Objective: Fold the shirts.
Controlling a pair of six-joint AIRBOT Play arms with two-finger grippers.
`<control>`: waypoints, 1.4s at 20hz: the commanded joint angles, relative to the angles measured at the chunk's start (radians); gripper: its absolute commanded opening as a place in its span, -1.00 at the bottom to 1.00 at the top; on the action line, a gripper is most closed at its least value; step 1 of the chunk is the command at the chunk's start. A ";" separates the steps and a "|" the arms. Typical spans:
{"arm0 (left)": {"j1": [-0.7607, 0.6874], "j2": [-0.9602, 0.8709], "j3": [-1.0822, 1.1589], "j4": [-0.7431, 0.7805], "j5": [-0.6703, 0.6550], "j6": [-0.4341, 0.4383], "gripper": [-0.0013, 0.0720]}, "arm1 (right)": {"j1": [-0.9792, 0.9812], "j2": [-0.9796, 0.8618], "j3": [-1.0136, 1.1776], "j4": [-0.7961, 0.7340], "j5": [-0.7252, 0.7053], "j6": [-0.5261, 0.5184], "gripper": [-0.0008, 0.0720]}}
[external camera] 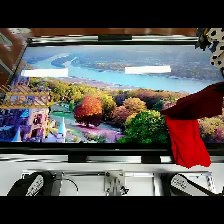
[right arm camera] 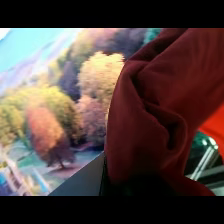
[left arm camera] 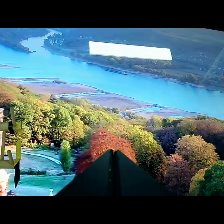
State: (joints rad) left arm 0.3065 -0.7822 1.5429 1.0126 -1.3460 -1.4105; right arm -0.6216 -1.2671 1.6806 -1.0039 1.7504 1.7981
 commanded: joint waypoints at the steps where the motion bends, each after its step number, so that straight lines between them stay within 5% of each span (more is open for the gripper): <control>1: 0.000 0.002 0.000 0.000 0.002 0.011 -0.88 | -0.006 0.006 0.000 -0.058 -0.042 0.054 -0.78; 10: 0.000 0.002 0.000 0.000 0.002 0.011 -0.88 | -0.006 0.006 0.000 0.205 -0.351 0.132 -0.78; 21: 0.000 0.003 0.001 0.000 0.002 0.011 -0.88 | -0.005 0.073 0.000 -0.262 0.070 0.074 -0.78; 28: 0.000 0.003 0.001 0.000 0.002 0.037 -0.88 | -0.005 0.192 -0.232 -0.383 0.093 0.074 -0.78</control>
State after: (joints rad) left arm 0.3065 -0.7807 1.5429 1.0122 -1.3437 -1.3880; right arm -0.6258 -1.1263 1.5574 -1.3102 1.8183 1.8732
